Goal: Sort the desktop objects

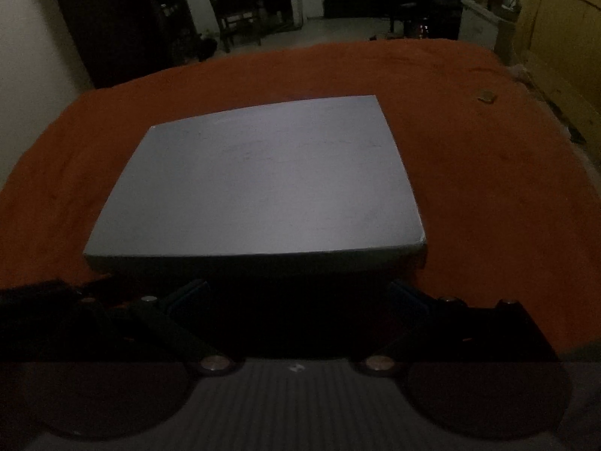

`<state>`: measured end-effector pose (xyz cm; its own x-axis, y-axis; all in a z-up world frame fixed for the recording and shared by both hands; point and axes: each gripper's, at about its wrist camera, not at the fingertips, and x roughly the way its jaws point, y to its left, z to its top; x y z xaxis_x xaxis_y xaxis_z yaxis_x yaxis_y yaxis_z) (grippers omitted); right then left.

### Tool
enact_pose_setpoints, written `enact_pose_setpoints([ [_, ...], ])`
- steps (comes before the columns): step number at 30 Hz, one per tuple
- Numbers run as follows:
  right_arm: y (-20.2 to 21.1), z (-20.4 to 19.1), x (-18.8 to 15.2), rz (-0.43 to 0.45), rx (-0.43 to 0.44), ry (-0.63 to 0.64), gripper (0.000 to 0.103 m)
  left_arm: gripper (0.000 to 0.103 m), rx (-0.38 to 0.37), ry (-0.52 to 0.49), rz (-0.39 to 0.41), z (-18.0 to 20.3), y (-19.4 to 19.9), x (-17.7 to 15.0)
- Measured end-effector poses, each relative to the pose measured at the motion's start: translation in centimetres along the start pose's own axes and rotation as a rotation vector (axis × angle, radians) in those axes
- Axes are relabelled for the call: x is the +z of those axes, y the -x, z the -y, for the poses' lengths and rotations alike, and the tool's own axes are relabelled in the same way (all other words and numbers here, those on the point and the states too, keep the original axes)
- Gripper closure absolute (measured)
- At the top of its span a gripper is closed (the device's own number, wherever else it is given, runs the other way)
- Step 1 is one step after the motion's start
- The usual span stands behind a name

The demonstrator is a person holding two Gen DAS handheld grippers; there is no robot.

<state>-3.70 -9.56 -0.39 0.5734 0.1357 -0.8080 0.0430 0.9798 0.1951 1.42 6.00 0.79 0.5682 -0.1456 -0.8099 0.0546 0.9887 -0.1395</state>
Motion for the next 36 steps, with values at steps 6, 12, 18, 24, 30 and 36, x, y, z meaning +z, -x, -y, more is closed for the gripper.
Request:
enact_pose_setpoints([
  [6,0.0,0.4,0.3,-0.008,-0.001,0.000,0.000,0.001,0.006,-0.026,-0.009,0.3,-0.1,-0.3],
  [12,-0.3,0.3,0.3,-0.016,-0.009,0.008,0.000,0.001,0.012,-0.027,-0.014,0.2,-0.2,-0.3],
  [18,-0.8,0.2,0.0,-0.029,-0.074,0.063,0.000,0.001,0.022,-0.022,-0.030,0.0,-0.3,-0.4],
  [24,-1.2,0.9,-0.1,-0.054,-0.063,0.051,0.000,0.001,0.050,-0.051,-0.037,0.3,-0.4,-0.6],
  [30,-1.7,1.4,-0.1,-0.067,-0.065,0.049,0.000,0.001,0.068,-0.075,-0.044,0.8,-0.8,-0.8],
  [36,-2.1,1.8,-0.1,-0.083,-0.051,0.040,0.000,0.001,0.065,-0.068,-0.053,0.7,-1.1,-0.5],
])
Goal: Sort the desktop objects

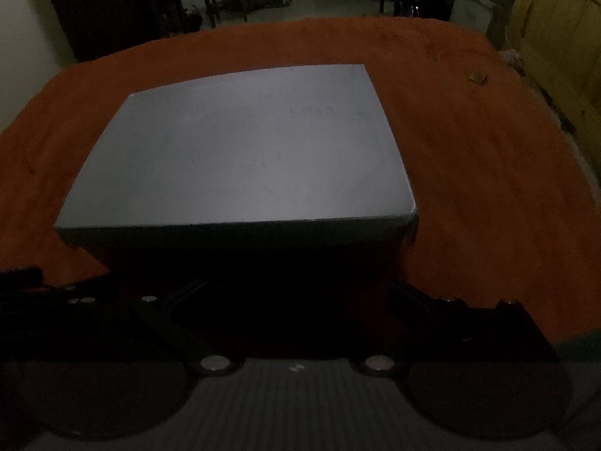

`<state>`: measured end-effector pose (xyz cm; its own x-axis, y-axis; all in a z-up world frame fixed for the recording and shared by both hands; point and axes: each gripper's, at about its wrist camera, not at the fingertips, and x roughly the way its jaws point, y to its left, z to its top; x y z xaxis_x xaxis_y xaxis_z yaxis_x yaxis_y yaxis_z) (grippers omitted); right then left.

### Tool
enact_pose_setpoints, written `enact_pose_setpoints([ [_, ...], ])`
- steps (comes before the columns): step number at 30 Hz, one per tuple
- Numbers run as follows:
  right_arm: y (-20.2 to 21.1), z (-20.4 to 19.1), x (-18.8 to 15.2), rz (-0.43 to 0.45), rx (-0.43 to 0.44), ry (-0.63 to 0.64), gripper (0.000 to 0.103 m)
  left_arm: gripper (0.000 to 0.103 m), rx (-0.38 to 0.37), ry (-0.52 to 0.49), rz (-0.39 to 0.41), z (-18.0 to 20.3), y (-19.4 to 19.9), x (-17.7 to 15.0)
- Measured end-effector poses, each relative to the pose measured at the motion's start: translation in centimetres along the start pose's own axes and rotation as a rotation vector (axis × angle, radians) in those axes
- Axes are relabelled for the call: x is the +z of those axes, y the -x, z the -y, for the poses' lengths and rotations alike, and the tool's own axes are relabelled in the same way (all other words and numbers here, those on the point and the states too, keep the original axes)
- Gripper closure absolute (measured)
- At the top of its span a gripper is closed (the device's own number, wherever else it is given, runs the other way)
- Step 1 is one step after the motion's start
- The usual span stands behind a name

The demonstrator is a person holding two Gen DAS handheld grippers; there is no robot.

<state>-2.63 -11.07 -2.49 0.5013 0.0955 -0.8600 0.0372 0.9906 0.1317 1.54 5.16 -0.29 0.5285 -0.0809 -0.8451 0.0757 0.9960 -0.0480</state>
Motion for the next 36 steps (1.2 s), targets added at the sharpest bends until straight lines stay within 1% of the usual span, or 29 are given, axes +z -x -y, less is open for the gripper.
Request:
enact_pose_setpoints([
  [4,-0.22,-0.25,-0.04,-0.018,0.031,0.008,0.000,0.001,0.013,0.010,-0.001,-0.38,-0.04,0.24],
  [9,-0.20,0.09,0.16,-0.006,0.026,-0.015,0.000,0.001,0.003,-0.003,-0.018,-0.22,-0.23,0.07],
  [13,-0.68,0.28,0.15,-0.027,0.034,-0.039,0.000,0.001,0.012,-0.013,-0.026,-0.11,-0.18,-0.05],
  [19,-0.74,0.09,0.13,-0.030,0.036,-0.032,0.000,0.001,0.009,-0.013,-0.043,-0.22,-0.60,-0.01],
  [36,-0.69,-0.34,-0.10,-0.025,0.029,-0.027,0.000,0.001,0.021,-0.024,-0.048,0.02,-0.76,-0.28],
])
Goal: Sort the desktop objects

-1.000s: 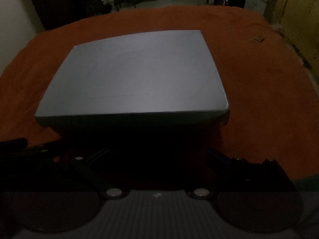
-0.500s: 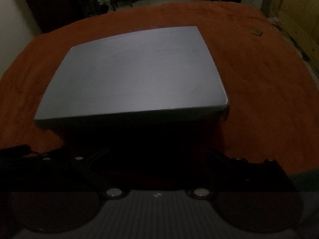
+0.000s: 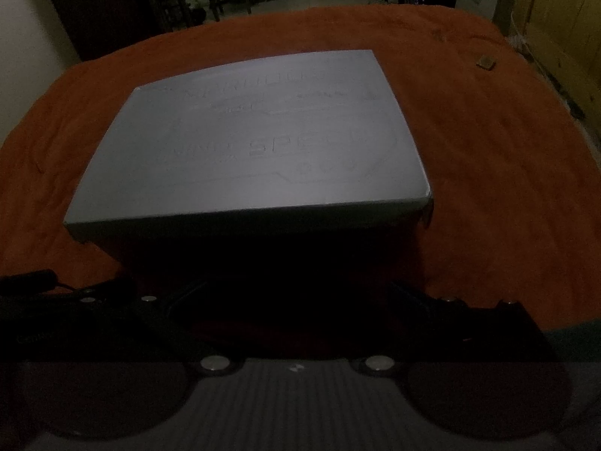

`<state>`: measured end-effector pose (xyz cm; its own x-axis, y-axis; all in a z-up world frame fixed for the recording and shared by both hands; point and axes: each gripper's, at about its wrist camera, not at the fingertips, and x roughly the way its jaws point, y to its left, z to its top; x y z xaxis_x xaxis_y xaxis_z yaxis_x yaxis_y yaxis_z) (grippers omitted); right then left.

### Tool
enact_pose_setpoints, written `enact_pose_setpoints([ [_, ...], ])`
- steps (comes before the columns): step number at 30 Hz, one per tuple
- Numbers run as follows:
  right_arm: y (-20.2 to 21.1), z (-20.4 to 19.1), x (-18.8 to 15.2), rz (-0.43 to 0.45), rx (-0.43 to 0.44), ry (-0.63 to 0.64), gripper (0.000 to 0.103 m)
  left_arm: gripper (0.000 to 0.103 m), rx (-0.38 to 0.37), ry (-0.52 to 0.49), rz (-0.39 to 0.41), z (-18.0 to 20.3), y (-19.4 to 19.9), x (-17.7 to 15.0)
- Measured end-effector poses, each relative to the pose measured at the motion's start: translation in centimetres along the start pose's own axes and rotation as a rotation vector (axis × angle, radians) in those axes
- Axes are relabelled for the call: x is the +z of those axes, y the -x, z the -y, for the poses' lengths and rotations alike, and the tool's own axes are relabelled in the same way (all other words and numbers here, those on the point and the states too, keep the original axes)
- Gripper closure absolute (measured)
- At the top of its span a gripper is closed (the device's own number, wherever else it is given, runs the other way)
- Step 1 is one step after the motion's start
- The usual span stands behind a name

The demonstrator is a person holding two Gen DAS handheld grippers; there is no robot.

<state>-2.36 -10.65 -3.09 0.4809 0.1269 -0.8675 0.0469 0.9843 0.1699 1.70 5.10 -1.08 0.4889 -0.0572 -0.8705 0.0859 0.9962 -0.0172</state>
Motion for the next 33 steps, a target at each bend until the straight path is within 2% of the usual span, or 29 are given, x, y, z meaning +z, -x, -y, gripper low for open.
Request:
enact_pose_setpoints([
  [33,0.03,-0.89,-0.36,0.005,-0.009,-0.004,0.000,0.001,0.003,0.005,-0.014,-0.15,0.08,-0.10],
])
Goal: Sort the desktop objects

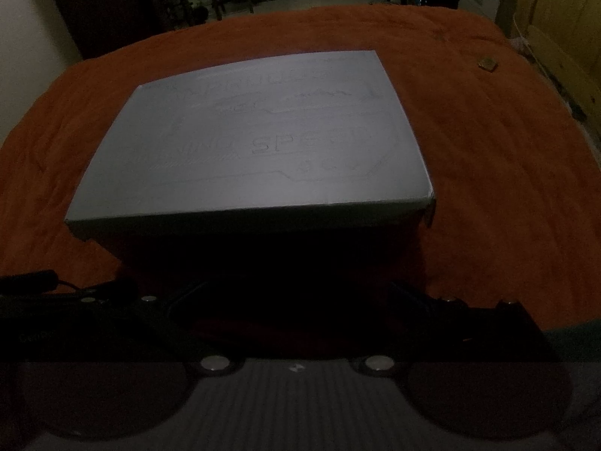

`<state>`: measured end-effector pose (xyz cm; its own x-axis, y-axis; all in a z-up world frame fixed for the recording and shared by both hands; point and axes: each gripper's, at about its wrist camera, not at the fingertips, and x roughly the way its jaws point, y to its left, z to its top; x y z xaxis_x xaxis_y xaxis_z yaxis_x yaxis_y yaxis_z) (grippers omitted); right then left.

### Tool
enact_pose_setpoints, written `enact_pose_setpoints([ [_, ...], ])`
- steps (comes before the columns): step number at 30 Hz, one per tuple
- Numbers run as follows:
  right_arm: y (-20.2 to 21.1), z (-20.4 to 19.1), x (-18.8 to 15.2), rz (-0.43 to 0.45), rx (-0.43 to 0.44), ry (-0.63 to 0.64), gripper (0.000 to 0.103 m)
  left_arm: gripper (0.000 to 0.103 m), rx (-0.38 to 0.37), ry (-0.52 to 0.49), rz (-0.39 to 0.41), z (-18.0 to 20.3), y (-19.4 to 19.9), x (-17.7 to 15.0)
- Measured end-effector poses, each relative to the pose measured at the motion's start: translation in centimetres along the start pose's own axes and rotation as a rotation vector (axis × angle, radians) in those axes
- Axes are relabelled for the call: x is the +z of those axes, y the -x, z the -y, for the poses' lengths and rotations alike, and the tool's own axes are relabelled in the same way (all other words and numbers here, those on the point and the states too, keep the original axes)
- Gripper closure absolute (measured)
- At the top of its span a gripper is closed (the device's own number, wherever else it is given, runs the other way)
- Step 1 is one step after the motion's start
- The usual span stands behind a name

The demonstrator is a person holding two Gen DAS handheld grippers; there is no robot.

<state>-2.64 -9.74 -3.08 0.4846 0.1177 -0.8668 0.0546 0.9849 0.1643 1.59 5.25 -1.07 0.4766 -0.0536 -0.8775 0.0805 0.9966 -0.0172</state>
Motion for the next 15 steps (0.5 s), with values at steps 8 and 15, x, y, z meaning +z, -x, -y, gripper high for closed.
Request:
enact_pose_setpoints([
  [8,0.05,-0.47,-0.31,0.023,-0.015,0.036,0.000,0.001,0.011,-0.008,-0.008,0.02,-0.29,0.16],
  [15,0.11,-0.19,-0.23,0.013,0.000,0.024,0.000,0.001,0.002,-0.002,-0.008,-0.14,-0.31,0.15],
])
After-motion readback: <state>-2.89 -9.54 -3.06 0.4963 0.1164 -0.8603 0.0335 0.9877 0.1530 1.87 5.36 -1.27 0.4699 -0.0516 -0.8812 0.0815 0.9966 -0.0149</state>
